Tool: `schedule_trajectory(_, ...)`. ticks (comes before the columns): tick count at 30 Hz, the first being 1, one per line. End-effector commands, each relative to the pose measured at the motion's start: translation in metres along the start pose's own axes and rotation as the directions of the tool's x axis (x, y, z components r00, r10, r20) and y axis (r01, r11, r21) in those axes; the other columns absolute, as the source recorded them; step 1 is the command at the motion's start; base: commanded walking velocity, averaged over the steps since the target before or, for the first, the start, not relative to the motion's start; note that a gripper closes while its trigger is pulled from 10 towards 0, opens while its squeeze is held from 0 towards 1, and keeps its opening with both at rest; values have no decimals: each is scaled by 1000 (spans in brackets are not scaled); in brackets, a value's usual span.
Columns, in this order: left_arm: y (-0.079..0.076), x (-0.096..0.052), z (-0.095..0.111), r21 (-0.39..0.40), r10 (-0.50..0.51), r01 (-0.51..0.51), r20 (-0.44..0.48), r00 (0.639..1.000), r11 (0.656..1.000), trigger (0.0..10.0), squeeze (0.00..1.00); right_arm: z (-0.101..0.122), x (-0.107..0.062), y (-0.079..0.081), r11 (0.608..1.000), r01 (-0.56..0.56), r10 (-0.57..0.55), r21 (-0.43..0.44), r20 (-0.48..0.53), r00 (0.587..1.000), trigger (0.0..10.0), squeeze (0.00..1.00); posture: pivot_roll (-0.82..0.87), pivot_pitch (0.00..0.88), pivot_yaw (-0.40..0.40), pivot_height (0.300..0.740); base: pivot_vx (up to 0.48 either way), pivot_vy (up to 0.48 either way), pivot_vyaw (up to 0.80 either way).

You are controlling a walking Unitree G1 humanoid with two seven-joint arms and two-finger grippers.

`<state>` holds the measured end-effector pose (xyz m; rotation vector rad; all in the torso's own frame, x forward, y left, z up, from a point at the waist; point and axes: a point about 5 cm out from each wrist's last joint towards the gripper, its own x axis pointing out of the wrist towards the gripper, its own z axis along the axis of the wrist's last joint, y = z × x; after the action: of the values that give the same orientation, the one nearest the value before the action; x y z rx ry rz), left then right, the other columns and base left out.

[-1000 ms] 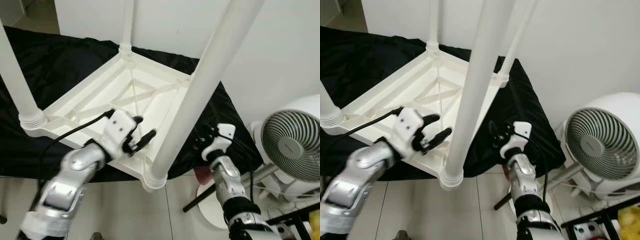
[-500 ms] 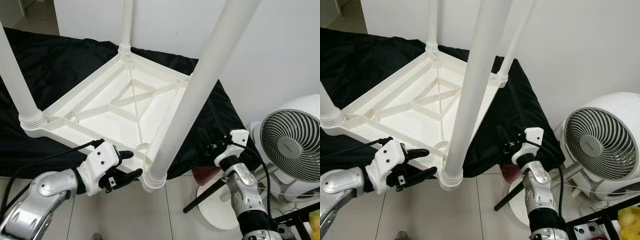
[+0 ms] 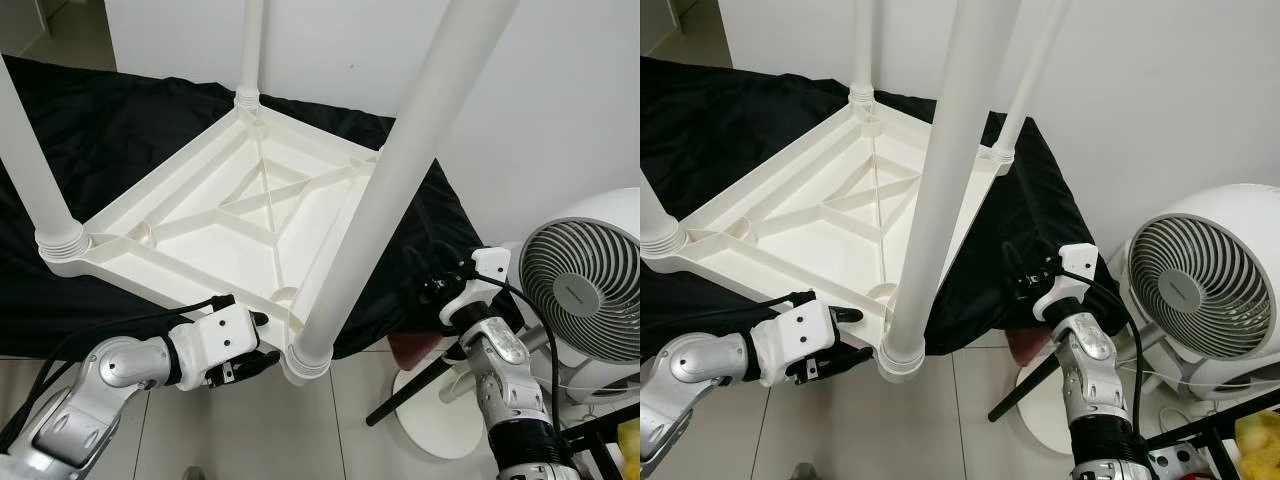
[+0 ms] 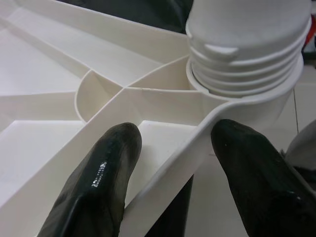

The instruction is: Building children table

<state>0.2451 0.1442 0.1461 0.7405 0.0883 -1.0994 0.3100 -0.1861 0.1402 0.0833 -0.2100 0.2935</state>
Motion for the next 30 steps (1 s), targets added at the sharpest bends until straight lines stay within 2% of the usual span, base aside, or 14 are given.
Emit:
schedule_trajectory(1, -2, 7, -3, 29, -9, 9, -17, 1000, 1000, 10000, 0, 0, -4, -5, 1000, 24, -24, 4, -15, 1000, 10000, 0, 116, 54, -163, 740, 0, 0, 0)
schedule_trajectory(4, 8, 27, 7, 6, 63, -64, 61, 996, 998, 10000, 0, 3, -4, -3, 1000, 21, -21, 15, -2, 1000, 10000, 0, 103, 50, -157, 740, 0, 0, 0)
schedule_trajectory(7, 10, 34, 12, 2, 79, -80, 97, 992, 997, 10000, 0, 4, -5, -4, 1000, 26, -26, 17, 2, 1000, 10000, 0, 99, 49, -155, 740, 0, 0, 0)
schedule_trajectory(9, 14, 47, 18, 18, 89, -92, 125, 988, 996, 10000, 0, 4, -8, -8, 999, 47, -47, 17, 1, 999, 10000, 0, 99, 46, -153, 740, 0, 0, 0)
schedule_trajectory(10, 14, 47, 18, 18, 89, -92, 125, 988, 996, 10000, 0, 4, -8, -8, 999, 47, -47, 17, 1, 999, 10000, 0, 99, 46, -153, 740, 0, 0, 0)
schedule_trajectory(11, 17, 60, 28, 16, 88, -92, 167, 982, 996, 10000, 0, 5, -9, -11, 998, 61, -61, 10, -1, 998, 10000, 0, 93, 44, -148, 740, 0, 0, 0)
schedule_trajectory(18, 27, 78, 34, 46, 116, -127, 184, 976, 991, 10000, 0, 7, -9, -12, 997, 71, -71, 8, 2, 997, 10000, 0, 79, 40, -143, 740, 0, 0, 0)
schedule_trajectory(21, 42, 88, 38, 72, 169, -186, 193, 967, 980, 10000, 0, 9, -9, -12, 997, 81, -81, 11, 7, 997, 10000, 0, 72, 39, -140, 740, 0, 0, 0)
schedule_trajectory(24, 48, 86, 42, 70, 180, -198, 207, 962, 978, 10000, 0, 9, -10, -11, 997, 81, -81, 11, 7, 997, 10000, 0, 71, 36, -137, 740, 0, 0, 0)
schedule_trajectory(25, 50, 80, 42, 52, 157, -172, 220, 963, 984, 10000, 0, 9, -12, -9, 997, 76, -76, 15, 7, 997, 10000, 0, 68, 33, -132, 740, 0, 0, 0)
schedule_trajectory(28, 51, 76, 42, 43, 138, -152, 230, 963, 987, 10000, 0, 8, -13, -8, 997, 71, -71, 18, 7, 997, 10000, 0, 68, 33, -132, 740, 0, 0, 0)
schedule_trajectory(30, 54, 60, 43, -34, 87, -81, 276, 957, 996, 10000, 0, 9, -17, -7, 997, 61, -62, 44, 20, 998, 10000, 0, 79, 35, -130, 740, 0, 0, 0)
